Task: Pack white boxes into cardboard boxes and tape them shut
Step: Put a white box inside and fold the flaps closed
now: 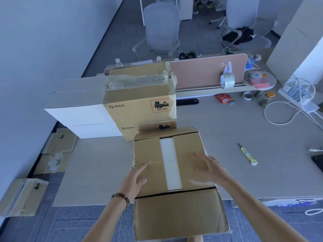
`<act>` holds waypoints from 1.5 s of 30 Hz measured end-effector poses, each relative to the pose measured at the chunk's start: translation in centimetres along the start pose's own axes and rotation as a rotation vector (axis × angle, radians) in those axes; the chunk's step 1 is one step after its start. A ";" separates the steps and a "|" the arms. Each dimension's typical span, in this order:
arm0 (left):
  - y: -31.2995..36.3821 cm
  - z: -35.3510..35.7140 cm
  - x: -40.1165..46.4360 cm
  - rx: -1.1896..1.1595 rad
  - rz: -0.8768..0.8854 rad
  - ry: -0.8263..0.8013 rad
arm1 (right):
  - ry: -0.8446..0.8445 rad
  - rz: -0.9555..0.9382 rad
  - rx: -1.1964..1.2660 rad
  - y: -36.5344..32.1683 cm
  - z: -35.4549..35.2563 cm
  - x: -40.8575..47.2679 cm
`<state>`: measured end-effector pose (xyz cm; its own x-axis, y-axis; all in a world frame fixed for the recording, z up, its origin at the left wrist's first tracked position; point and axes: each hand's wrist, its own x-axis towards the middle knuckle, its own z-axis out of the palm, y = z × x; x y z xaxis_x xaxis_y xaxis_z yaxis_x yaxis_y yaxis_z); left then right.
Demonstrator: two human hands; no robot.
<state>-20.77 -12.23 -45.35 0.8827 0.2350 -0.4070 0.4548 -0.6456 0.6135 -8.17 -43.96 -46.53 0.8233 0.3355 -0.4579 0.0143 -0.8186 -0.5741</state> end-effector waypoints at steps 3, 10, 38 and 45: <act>-0.2 -0.2 -0.1 0.023 0.020 -0.017 | -0.001 -0.010 -0.003 0.3 -0.2 0.0; -1.8 -0.3 -0.8 0.070 0.138 -0.086 | -0.018 -0.010 -0.068 1.5 0.3 -0.9; -7.3 -0.2 -5.7 0.007 0.171 -0.068 | -0.283 -0.172 0.199 6.0 -1.8 -5.0; -5.0 0.0 -6.0 -0.114 0.090 0.026 | -0.283 -0.128 0.221 6.0 -1.6 -4.4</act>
<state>-28.36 -10.47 -45.97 0.9224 0.2000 -0.3304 0.3833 -0.5784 0.7201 -10.83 -51.11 -46.85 0.6328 0.5696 -0.5245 -0.0414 -0.6516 -0.7575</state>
